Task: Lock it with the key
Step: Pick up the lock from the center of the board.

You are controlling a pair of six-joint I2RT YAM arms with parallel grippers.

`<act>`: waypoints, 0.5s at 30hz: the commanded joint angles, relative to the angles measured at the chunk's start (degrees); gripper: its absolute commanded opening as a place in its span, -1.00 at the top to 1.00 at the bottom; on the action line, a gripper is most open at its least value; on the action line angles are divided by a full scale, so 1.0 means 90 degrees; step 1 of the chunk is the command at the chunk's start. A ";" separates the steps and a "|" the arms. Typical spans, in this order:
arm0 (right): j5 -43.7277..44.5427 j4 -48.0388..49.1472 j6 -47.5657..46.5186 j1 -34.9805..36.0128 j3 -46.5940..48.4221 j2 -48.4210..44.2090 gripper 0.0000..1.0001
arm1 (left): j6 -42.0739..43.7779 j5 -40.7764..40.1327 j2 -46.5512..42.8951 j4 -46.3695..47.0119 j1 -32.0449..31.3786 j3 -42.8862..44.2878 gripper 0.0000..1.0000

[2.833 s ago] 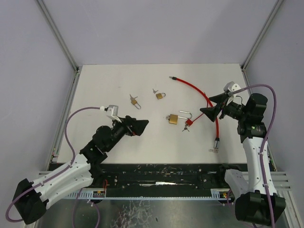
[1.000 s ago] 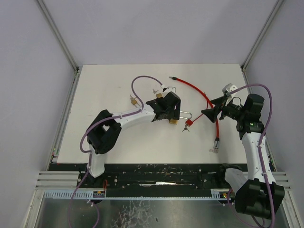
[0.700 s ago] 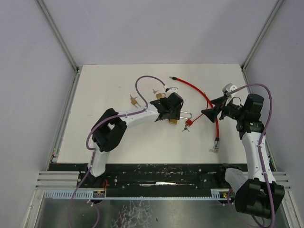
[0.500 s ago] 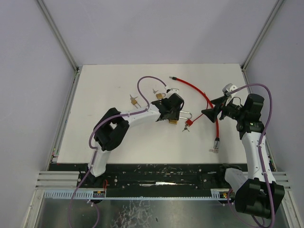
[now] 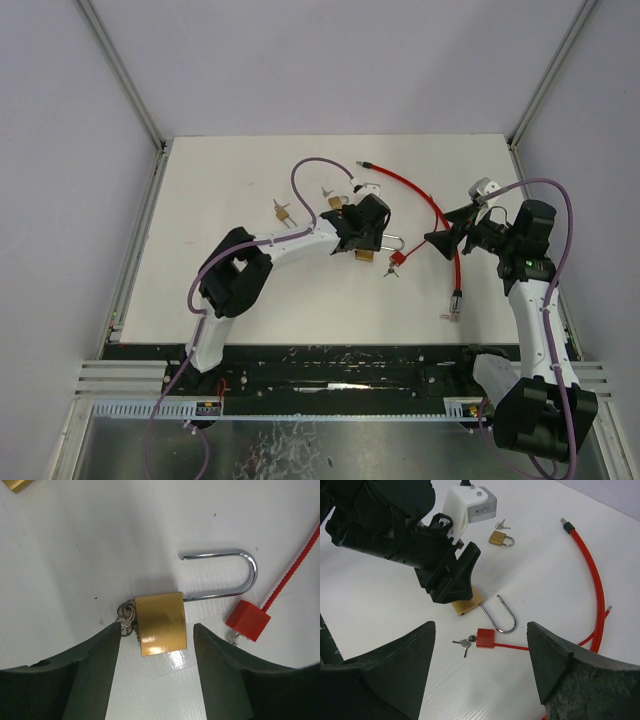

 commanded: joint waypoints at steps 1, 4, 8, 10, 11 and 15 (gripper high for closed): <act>-0.0223 0.0266 0.0070 -0.0024 0.0008 -0.0054 -0.60 | -0.0054 -0.0371 0.0209 0.0220 -0.0193 -0.0175 -0.17; -0.0205 0.0246 0.0034 -0.0030 0.0013 -0.0069 -0.60 | -0.0043 -0.0522 0.0331 0.0211 -0.0269 -0.0137 -0.18; -0.0185 0.0229 0.0003 -0.0029 0.0011 -0.0052 -0.61 | -0.0115 -0.0680 0.0456 0.0116 -0.0274 -0.0046 -0.17; -0.0195 0.0220 0.0008 -0.0034 0.0012 -0.0046 -0.60 | -0.0119 -0.0715 0.0490 0.0113 -0.0264 -0.0017 -0.17; -0.0193 0.0226 0.0000 -0.0030 0.0014 -0.0042 -0.60 | -0.0119 -0.0735 0.0527 0.0113 -0.0269 0.0001 -0.17; -0.0205 0.0224 0.0000 -0.0030 0.0009 -0.0027 -0.60 | -0.0153 -0.0806 0.0716 -0.0035 -0.0261 0.0229 -0.14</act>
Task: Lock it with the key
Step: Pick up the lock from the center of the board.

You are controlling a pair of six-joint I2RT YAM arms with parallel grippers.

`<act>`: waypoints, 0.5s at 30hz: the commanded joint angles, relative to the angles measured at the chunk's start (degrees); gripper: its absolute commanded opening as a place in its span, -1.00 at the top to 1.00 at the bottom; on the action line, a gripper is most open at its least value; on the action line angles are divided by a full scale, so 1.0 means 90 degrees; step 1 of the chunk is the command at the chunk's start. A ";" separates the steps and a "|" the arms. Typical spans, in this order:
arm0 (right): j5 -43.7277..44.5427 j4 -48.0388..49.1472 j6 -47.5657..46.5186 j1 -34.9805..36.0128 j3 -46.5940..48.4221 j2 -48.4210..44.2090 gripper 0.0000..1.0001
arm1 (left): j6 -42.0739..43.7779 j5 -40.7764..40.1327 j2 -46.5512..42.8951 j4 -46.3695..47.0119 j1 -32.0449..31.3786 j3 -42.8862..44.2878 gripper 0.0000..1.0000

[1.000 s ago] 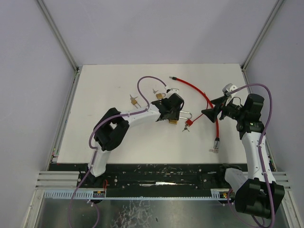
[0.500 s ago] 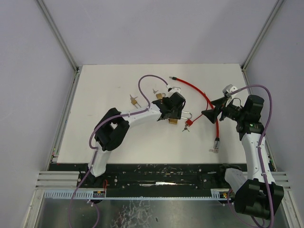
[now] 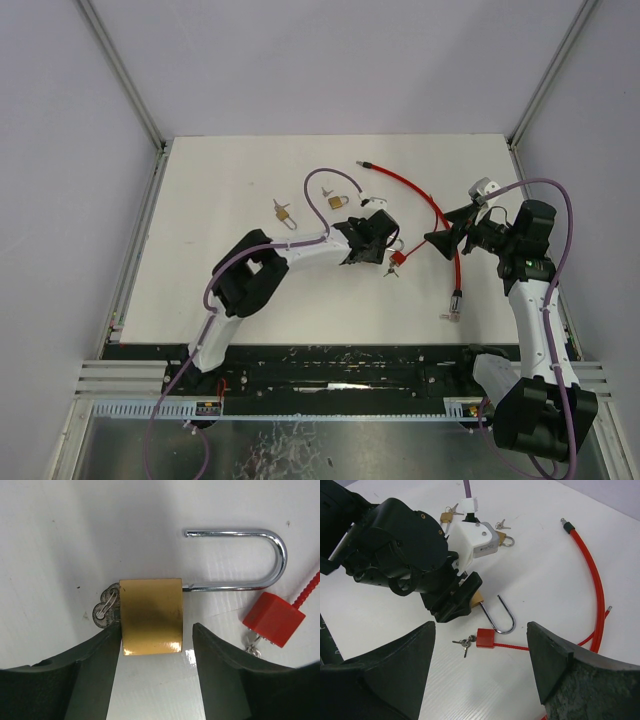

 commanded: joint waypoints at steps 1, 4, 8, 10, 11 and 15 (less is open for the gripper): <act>-0.0202 0.0229 0.0009 -0.0035 0.0016 -0.0032 -0.60 | -0.0123 -0.0358 0.0278 -0.0083 0.0037 0.0371 -0.14; -0.0202 0.0228 -0.0003 -0.0032 0.0002 -0.0014 -0.61 | -0.0164 -0.0438 0.0369 -0.0169 0.0037 0.0490 -0.12; -0.0212 0.0226 -0.0006 -0.0037 0.0001 -0.0003 -0.60 | -0.0202 -0.0550 0.0376 -0.0165 0.0026 0.0496 -0.12; -0.0212 0.0225 -0.0006 -0.0037 0.0001 -0.0003 -0.60 | -0.0214 -0.0571 0.0376 -0.0165 0.0020 0.0496 -0.12; -0.0207 0.0221 -0.0008 -0.0036 0.0001 -0.0003 -0.60 | -0.0222 -0.0566 0.0372 -0.0165 0.0019 0.0496 -0.12; -0.0227 0.0227 -0.0006 -0.0040 -0.0004 -0.0001 -0.61 | -0.0311 -0.0678 0.0307 -0.0161 0.0022 0.0394 -0.11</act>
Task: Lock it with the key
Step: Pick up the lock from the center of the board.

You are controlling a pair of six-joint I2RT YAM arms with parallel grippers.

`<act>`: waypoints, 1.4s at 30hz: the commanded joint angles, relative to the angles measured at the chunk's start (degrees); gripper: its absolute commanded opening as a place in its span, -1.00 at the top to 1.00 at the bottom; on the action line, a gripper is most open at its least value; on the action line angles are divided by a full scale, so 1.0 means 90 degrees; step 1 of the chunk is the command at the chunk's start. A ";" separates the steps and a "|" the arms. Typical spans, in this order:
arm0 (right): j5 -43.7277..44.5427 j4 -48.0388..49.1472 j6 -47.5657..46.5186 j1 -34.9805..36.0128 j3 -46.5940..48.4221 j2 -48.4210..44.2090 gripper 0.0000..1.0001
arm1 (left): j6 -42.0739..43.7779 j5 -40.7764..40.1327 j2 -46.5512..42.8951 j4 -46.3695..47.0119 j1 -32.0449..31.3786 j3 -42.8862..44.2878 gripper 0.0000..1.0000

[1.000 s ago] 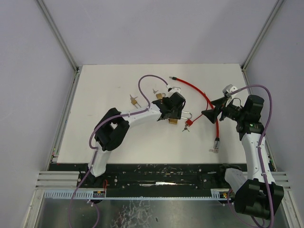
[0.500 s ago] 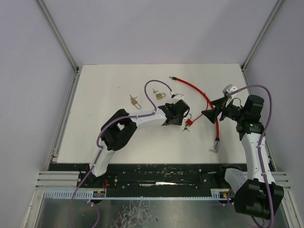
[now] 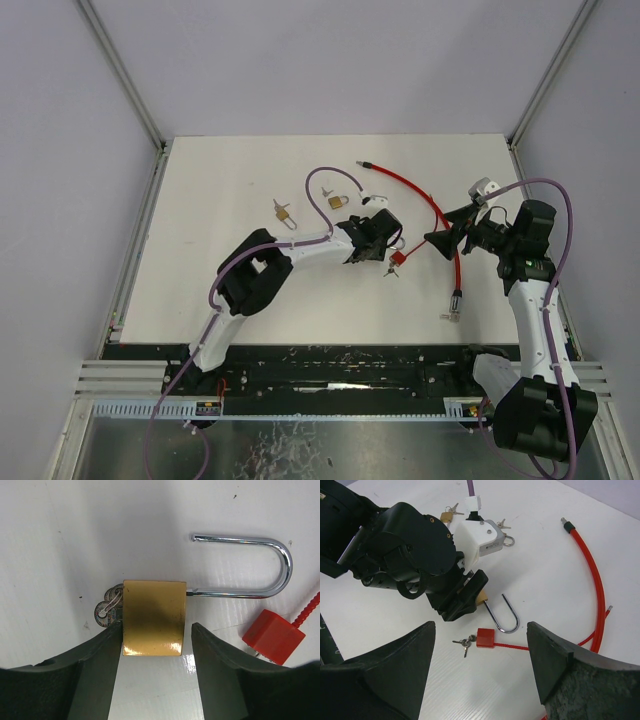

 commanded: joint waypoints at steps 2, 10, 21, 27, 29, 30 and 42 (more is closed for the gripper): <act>-0.0233 0.0231 -0.0001 -0.0035 -0.0006 -0.0008 -0.61 | -0.0206 -0.0477 -0.0069 -0.0027 -0.0007 -0.0062 -0.13; -0.0283 0.0256 0.0000 -0.0039 -0.0025 -0.0008 -0.61 | -0.0252 -0.0644 -0.0130 0.0037 -0.0080 -0.0164 -0.05; -0.0327 0.0254 -0.0030 -0.0034 -0.0035 -0.0003 -0.61 | -0.0144 -0.0515 -0.0351 0.0365 -0.0100 -0.0433 0.50; -0.0492 0.0203 -0.0384 -0.0040 -0.0107 -0.0008 -0.61 | -0.0057 -0.0159 -0.1078 0.1013 -0.0105 -0.1177 0.97; -0.0588 0.0182 -0.0524 -0.0035 -0.0136 -0.0003 -0.64 | -0.0040 -0.0101 -0.1279 0.1098 -0.0100 -0.1326 1.00; -0.0650 0.0176 -0.0600 -0.0040 -0.0155 -0.0012 -0.67 | -0.0037 -0.0098 -0.1388 0.1129 -0.0105 -0.1407 1.00; -0.1746 -0.0580 -0.3133 0.0186 -0.0804 -0.0517 -0.98 | 0.0363 0.1227 -0.2822 0.1932 -0.0043 -0.2805 1.00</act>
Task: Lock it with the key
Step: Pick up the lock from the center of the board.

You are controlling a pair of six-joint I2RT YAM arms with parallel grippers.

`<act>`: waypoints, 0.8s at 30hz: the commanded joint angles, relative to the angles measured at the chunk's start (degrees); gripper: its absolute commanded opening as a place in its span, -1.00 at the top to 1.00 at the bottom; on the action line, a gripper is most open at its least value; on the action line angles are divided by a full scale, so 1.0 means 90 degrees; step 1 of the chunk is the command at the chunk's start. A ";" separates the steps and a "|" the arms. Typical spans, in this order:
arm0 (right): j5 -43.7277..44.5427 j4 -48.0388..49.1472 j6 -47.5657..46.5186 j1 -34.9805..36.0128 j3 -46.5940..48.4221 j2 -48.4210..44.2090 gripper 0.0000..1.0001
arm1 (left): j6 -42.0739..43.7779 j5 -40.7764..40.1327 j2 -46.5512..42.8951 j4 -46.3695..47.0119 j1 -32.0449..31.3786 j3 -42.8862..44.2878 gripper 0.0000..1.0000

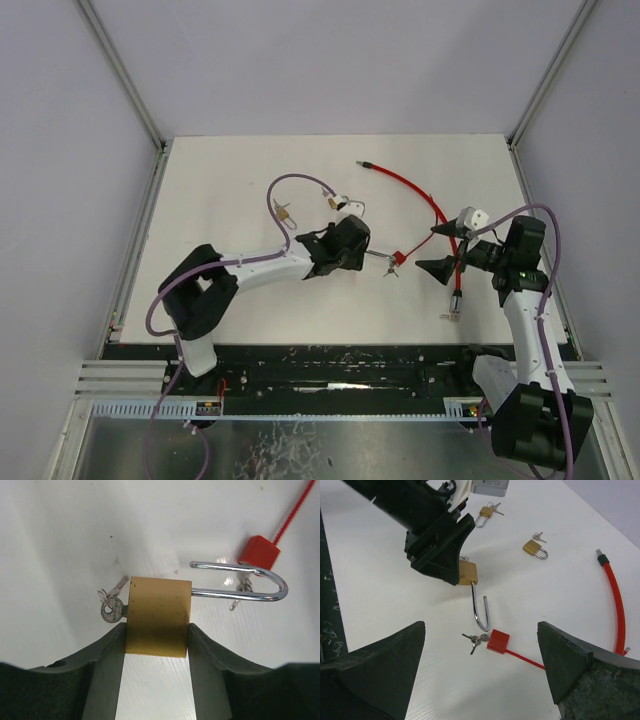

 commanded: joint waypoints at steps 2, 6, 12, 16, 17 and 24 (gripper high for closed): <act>-0.0388 -0.0684 -0.1753 0.0290 -0.0149 -0.0284 -0.99 | 0.0358 0.0901 -0.0651 0.1165 0.0010 -0.0481 1.00; 0.0467 -0.1236 -0.2866 0.0823 -0.0194 -0.0141 -0.99 | 0.0539 0.1408 -0.0886 0.1636 0.0002 -0.0807 1.00; 0.1468 -0.1342 -0.3613 0.1404 -0.0313 0.0083 -0.93 | 0.0708 0.1781 -0.1070 0.2126 -0.0008 -0.1124 1.00; 0.1679 -0.1243 -0.3535 0.1666 -0.0343 0.0227 -0.85 | 0.0763 0.1891 -0.1080 0.2255 -0.0045 -0.1154 1.00; 0.1755 -0.1218 -0.3523 0.1722 -0.0350 0.0271 -0.83 | 0.0762 0.1916 -0.1087 0.2282 -0.0040 -0.1166 1.00; 0.2357 -0.1099 -0.3474 0.2125 -0.0352 0.0620 -0.58 | 0.0753 0.1961 -0.1141 0.2434 -0.0043 -0.1259 1.00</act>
